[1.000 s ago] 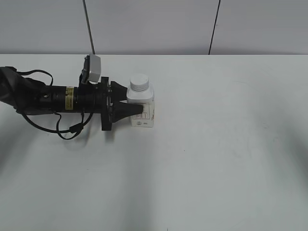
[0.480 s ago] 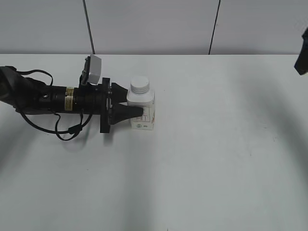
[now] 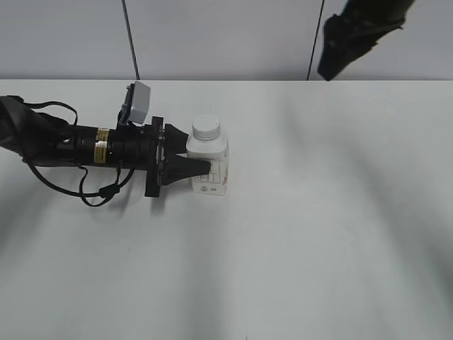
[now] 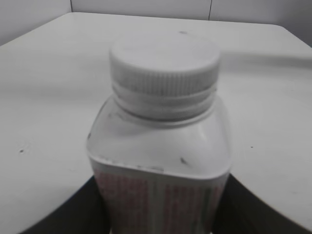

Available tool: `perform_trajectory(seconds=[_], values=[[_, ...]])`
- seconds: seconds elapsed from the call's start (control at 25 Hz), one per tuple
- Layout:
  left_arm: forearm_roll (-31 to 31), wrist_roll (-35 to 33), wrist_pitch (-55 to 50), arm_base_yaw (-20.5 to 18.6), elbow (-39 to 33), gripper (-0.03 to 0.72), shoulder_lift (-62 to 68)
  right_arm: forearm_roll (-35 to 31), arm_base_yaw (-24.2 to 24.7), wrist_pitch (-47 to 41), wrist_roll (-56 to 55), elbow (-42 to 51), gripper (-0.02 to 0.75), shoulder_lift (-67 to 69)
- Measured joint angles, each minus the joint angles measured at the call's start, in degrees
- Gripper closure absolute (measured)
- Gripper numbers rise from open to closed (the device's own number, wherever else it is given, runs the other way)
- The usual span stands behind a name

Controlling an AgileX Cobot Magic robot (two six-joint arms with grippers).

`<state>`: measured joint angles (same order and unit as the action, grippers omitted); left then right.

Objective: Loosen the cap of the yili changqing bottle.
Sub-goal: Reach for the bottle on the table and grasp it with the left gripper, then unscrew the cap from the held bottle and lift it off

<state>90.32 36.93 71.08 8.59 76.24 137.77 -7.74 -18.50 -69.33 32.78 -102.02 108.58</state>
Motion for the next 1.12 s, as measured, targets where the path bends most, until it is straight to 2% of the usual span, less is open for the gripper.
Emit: perform_trajectory(seconds=[0.28, 0.52, 0.84, 1.12], values=[[2.1, 2.6, 0.1, 0.0, 0.1, 0.344, -0.4, -0.1, -8.8, -0.1, -3.5, -9.7, 0.254, 9.8], [2.7, 2.9, 0.3, 0.0, 0.1, 0.344, -0.4, -0.5, -13.7, -0.2, -10.3, -13.0, 0.256, 14.0], [2.9, 2.9, 0.4, 0.0, 0.1, 0.345, -0.4, -3.2, -16.1, -0.4, -19.7, -14.7, 0.236, 15.7], [3.0, 2.9, 0.4, 0.0, 0.1, 0.345, -0.4, -3.8, -16.1, -0.4, -25.0, -14.8, 0.169, 16.0]])
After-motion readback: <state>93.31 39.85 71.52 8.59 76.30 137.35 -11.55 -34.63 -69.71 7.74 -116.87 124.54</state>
